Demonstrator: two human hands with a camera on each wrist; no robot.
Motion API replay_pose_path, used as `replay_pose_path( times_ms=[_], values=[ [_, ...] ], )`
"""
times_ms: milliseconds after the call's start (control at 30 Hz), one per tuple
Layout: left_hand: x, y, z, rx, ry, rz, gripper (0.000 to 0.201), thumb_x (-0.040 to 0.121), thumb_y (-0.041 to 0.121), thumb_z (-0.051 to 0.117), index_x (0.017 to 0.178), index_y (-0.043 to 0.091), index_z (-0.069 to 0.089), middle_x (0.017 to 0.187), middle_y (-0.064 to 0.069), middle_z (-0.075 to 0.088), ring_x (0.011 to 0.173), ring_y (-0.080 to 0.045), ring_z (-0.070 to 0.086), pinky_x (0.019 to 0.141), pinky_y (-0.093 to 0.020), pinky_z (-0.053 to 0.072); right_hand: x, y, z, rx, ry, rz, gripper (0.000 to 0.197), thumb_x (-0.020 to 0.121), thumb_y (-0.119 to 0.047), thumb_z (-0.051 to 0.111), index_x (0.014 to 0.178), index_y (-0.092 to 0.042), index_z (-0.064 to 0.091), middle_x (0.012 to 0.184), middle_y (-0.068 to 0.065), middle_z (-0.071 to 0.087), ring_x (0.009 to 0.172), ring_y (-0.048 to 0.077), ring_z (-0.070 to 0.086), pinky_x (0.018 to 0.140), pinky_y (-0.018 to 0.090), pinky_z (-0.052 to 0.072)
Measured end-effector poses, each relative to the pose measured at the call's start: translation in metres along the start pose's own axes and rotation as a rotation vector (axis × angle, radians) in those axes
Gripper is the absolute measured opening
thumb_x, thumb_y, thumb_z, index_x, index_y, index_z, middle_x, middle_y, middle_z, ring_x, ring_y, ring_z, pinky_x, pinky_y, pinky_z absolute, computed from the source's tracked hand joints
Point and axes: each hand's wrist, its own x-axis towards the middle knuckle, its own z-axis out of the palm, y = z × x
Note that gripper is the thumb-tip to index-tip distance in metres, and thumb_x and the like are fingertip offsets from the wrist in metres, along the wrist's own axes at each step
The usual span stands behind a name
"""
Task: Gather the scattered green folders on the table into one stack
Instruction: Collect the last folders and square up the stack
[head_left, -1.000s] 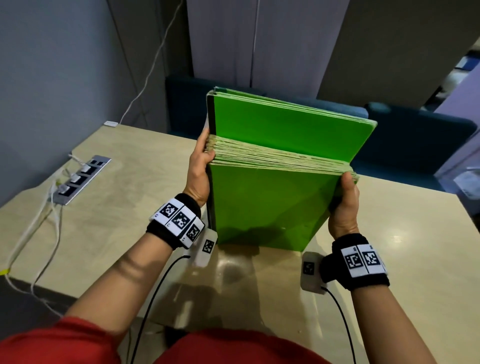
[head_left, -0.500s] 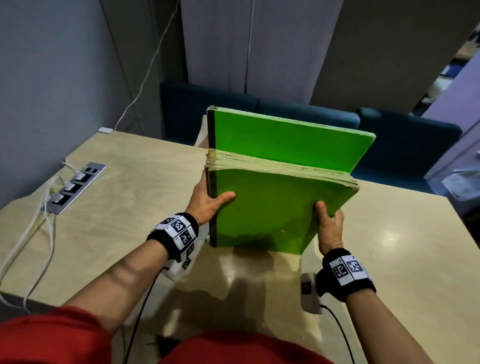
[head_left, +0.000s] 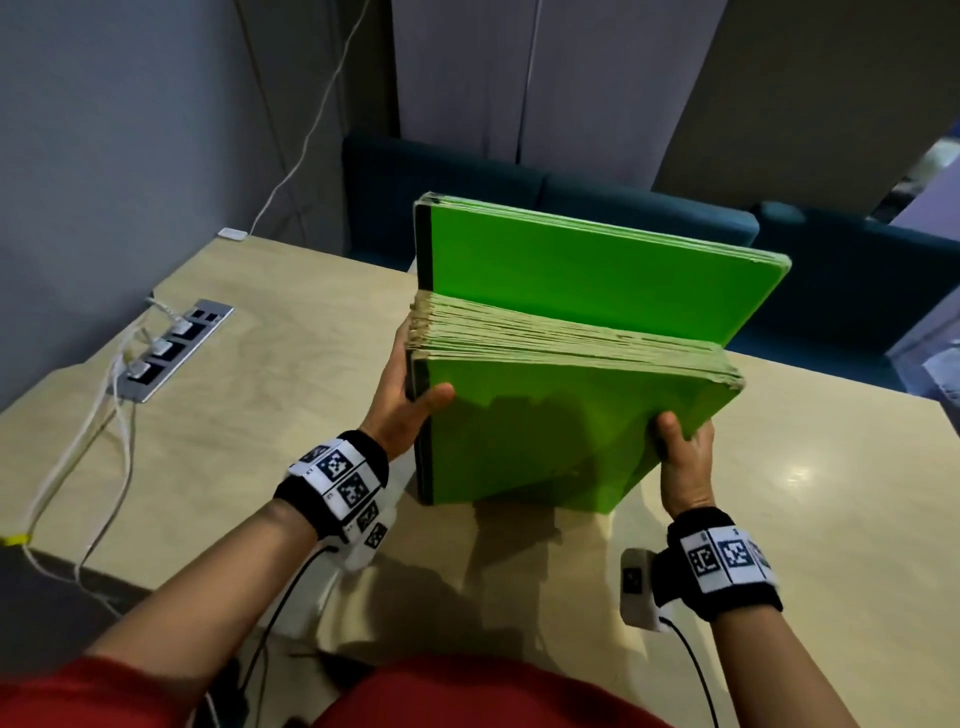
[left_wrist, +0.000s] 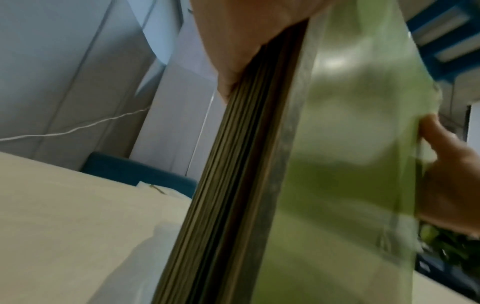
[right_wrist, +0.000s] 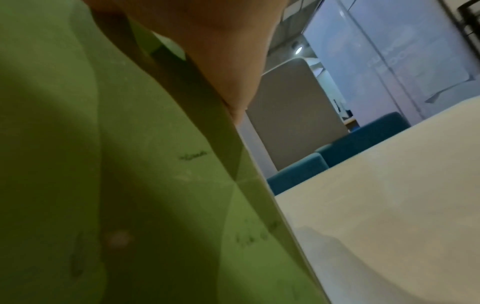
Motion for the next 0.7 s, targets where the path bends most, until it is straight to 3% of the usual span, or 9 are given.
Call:
replay_pose_path(
  times_ms=[100, 200, 267, 300, 333, 400, 467, 600, 700],
  values=[
    [0.002, 0.004, 0.001, -0.114, 0.013, 0.007, 0.136, 0.042, 0.069, 0.076, 0.14, -0.004, 0.019, 0.136, -0.028, 0.044, 0.126, -0.04, 0.046, 0.104, -0.057, 0.037, 0.002, 0.002, 0.0, 0.025, -0.017, 0.009, 0.046, 0.068, -0.014, 0.054, 0.112, -0.019, 0.045, 0.082, -0.025, 0.071, 0.079, -0.007, 0.065, 0.068, 0.012, 0.053],
    [0.001, -0.005, 0.001, -0.15, -0.019, -0.005, 0.124, 0.034, 0.064, 0.082, 0.129, 0.003, 0.032, 0.104, 0.008, 0.072, 0.097, -0.004, 0.066, 0.081, -0.023, 0.055, -0.003, 0.003, 0.002, 0.018, -0.037, 0.031, 0.043, 0.064, -0.002, 0.049, 0.102, -0.023, 0.049, 0.078, -0.024, 0.072, 0.075, -0.007, 0.066, 0.065, 0.012, 0.053],
    [-0.004, -0.011, 0.002, -0.151, -0.043, -0.012, 0.107, 0.031, 0.062, 0.083, 0.116, 0.013, 0.04, 0.088, 0.022, 0.073, 0.085, 0.004, 0.067, 0.07, -0.014, 0.053, -0.008, -0.001, 0.006, 0.025, -0.035, 0.051, 0.079, 0.047, 0.024, 0.016, 0.098, -0.024, 0.051, 0.077, -0.025, 0.071, 0.075, -0.007, 0.066, 0.063, 0.011, 0.052],
    [-0.007, -0.014, 0.003, -0.136, -0.044, -0.011, 0.102, 0.031, 0.063, 0.082, 0.113, 0.017, 0.042, 0.087, 0.023, 0.073, 0.084, 0.005, 0.067, 0.068, -0.013, 0.053, -0.011, 0.005, 0.003, -0.013, -0.035, 0.074, 0.105, 0.0, -0.058, 0.027, 0.097, -0.025, 0.051, 0.075, -0.026, 0.071, 0.074, -0.007, 0.066, 0.062, 0.01, 0.051],
    [-0.008, -0.016, 0.003, -0.1, -0.032, 0.0, 0.102, 0.033, 0.065, 0.081, 0.115, 0.016, 0.042, 0.088, 0.02, 0.073, 0.085, 0.005, 0.066, 0.07, -0.013, 0.053, -0.014, 0.002, 0.006, -0.008, -0.024, 0.066, 0.036, 0.075, 0.0, 0.068, 0.095, -0.025, 0.052, 0.073, -0.026, 0.07, 0.073, -0.006, 0.066, 0.06, 0.009, 0.051],
    [-0.005, -0.021, 0.002, 0.007, 0.007, 0.023, 0.112, 0.04, 0.072, 0.074, 0.126, 0.009, 0.04, 0.1, 0.009, 0.069, 0.095, 0.0, 0.065, 0.08, -0.02, 0.054, -0.016, -0.001, 0.009, -0.07, -0.011, 0.021, 0.034, 0.075, 0.002, 0.066, 0.091, -0.024, 0.052, 0.068, -0.025, 0.07, 0.071, -0.001, 0.065, 0.058, 0.008, 0.05],
    [-0.003, -0.02, 0.001, 0.082, 0.001, 0.042, 0.113, 0.046, 0.076, 0.069, 0.13, 0.007, 0.04, 0.111, 0.004, 0.062, 0.104, -0.009, 0.062, 0.088, -0.032, 0.053, -0.016, -0.004, 0.009, -0.079, 0.012, 0.018, 0.036, 0.061, -0.021, 0.076, 0.088, -0.024, 0.053, 0.067, -0.019, 0.071, 0.072, 0.003, 0.065, 0.058, 0.007, 0.05],
    [-0.008, -0.024, -0.003, 0.138, 0.111, 0.077, 0.106, 0.045, 0.082, 0.064, 0.12, 0.008, 0.048, 0.101, 0.013, 0.064, 0.088, 0.013, 0.062, 0.076, -0.016, 0.054, -0.02, -0.006, 0.011, -0.081, 0.008, 0.031, 0.078, 0.03, -0.065, 0.081, 0.092, -0.024, 0.056, 0.074, -0.023, 0.072, 0.072, -0.004, 0.067, 0.062, 0.011, 0.053],
    [-0.02, -0.031, -0.002, 0.128, 0.137, 0.068, 0.076, 0.051, 0.078, 0.065, 0.109, 0.034, 0.045, 0.094, 0.036, 0.066, 0.089, 0.019, 0.059, 0.078, -0.014, 0.054, -0.027, -0.001, 0.008, -0.11, 0.029, 0.037, 0.044, 0.056, -0.036, 0.081, 0.089, -0.025, 0.054, 0.069, -0.019, 0.071, 0.07, -0.003, 0.066, 0.061, 0.009, 0.052]
  ],
)
